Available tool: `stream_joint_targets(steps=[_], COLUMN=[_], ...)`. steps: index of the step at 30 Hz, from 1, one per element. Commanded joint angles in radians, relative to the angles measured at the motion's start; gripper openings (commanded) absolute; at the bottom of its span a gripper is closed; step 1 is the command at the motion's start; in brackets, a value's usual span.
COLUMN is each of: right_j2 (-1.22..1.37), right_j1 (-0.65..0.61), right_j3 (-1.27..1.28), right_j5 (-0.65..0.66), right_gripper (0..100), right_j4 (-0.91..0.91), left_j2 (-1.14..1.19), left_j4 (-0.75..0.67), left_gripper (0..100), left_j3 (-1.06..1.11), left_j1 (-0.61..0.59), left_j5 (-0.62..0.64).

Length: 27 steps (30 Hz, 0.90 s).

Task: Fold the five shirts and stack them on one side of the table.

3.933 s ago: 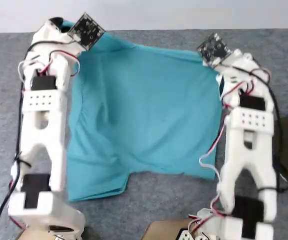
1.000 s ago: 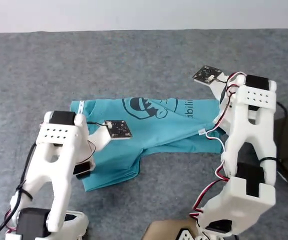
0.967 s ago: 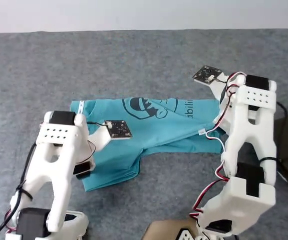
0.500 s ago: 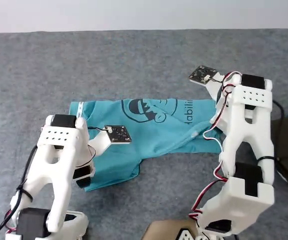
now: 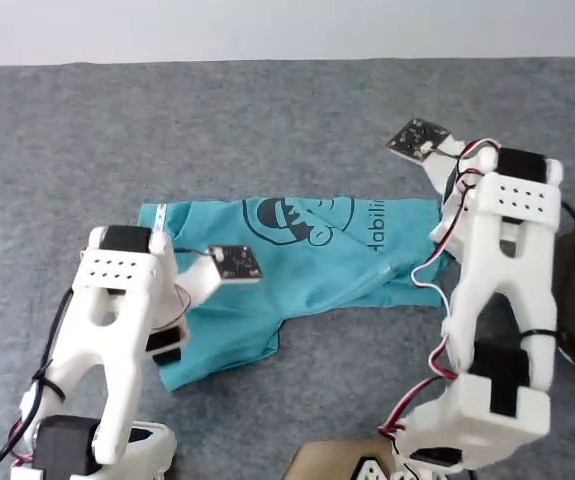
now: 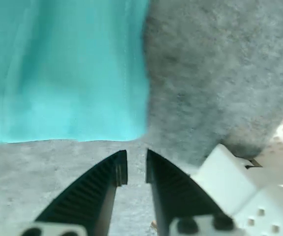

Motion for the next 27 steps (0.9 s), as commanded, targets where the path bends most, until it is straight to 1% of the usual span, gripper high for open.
stream_joint_targets(steps=[1,4,5,7,10,13,16,18,20,27], right_j2=[-0.096,-0.107,-0.108,-0.107,-0.090,-0.019,0.079,0.142,0.199,0.340], right_j1=[0.018,0.018,0.018,0.018,0.016,0.007,-0.008,-0.030,-0.054,-0.090], right_j3=[-0.012,-0.012,-0.012,-0.012,-0.006,-0.008,-0.012,-0.012,-0.012,-0.014], right_j5=[0.003,0.002,-0.008,-0.069,-0.173,-0.250,-0.310,-0.330,-0.330,-0.331], right_gripper=[18.8,18.7,18.7,18.7,18.6,18.5,12.8,8.0,5.7,5.4], right_j4=[-0.059,-0.133,-0.151,-0.185,-0.231,-0.277,-0.334,-0.367,-0.400,-0.506], left_j2=[-0.035,-0.029,-0.029,-0.028,-0.026,-0.026,-0.011,0.040,0.120,0.371], left_j4=[0.014,-0.008,-0.026,-0.084,-0.218,-0.388,-0.577,-0.652,-0.671,-0.664], left_gripper=[2,1,1,1,1,1,1,1,1,1], left_j3=[-0.148,-0.260,-0.286,-0.314,-0.315,-0.280,-0.199,-0.168,-0.171,-0.271], left_j1=[-0.018,-0.029,-0.029,-0.029,-0.029,-0.029,-0.029,-0.029,-0.031,-0.120], left_j5=[-0.006,0.002,0.028,0.109,0.249,0.393,0.509,0.555,0.572,0.608])
